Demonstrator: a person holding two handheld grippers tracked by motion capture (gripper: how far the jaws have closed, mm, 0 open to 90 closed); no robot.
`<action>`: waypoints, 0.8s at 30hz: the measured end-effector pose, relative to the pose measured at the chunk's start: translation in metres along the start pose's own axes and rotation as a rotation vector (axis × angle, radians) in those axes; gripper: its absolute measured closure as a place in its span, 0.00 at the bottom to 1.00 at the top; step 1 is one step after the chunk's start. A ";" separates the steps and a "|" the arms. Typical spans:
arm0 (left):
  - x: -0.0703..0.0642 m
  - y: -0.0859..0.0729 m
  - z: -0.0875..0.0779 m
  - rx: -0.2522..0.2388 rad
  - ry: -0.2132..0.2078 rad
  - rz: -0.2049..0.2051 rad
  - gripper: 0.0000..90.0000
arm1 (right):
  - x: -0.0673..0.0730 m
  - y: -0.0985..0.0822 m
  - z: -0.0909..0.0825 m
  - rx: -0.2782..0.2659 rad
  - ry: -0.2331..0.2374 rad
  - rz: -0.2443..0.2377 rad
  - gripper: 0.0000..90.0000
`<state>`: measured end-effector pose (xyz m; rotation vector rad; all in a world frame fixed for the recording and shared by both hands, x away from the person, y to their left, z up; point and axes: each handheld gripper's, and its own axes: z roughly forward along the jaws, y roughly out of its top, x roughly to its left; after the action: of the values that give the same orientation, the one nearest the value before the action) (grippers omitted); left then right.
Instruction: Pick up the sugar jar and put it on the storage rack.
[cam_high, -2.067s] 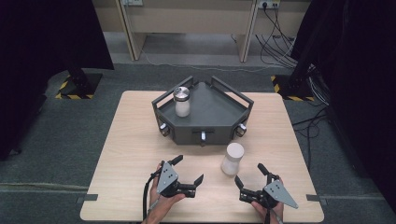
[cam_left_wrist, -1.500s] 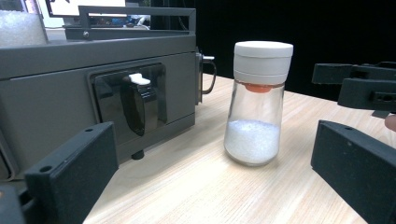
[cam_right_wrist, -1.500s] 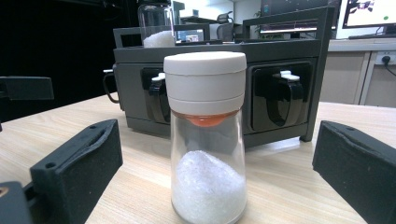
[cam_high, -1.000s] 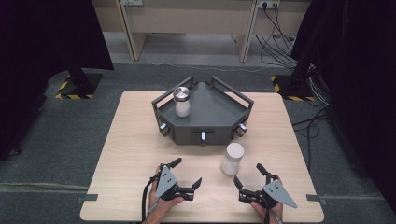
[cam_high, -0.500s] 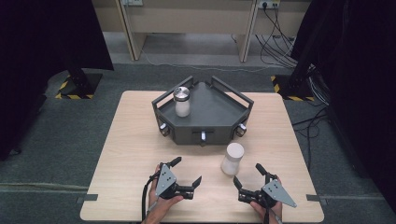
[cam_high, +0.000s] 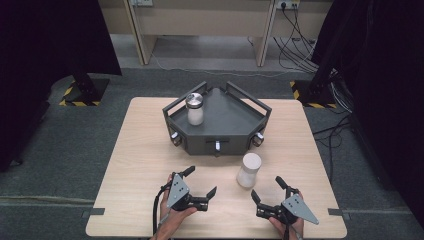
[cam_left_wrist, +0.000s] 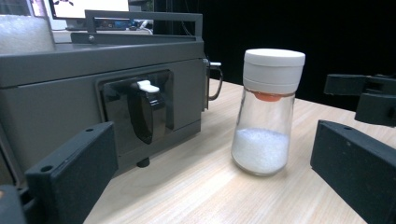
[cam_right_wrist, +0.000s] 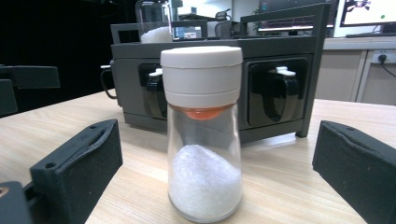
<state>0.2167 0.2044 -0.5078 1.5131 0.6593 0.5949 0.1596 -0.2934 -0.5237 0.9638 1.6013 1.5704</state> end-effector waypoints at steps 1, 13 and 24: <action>0.000 0.000 0.000 -0.001 0.002 0.000 0.01 | 0.000 0.000 -0.001 -0.001 -0.003 -0.001 0.02; 0.002 0.000 -0.003 -0.009 0.016 -0.016 0.01 | 0.002 0.000 -0.002 -0.002 -0.003 -0.009 0.02; 0.002 0.001 -0.003 -0.016 0.022 -0.020 0.01 | 0.002 0.000 -0.003 -0.002 -0.007 -0.007 0.02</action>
<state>0.2156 0.2081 -0.5071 1.4856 0.6843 0.6004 0.1564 -0.2931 -0.5231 0.9609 1.5966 1.5617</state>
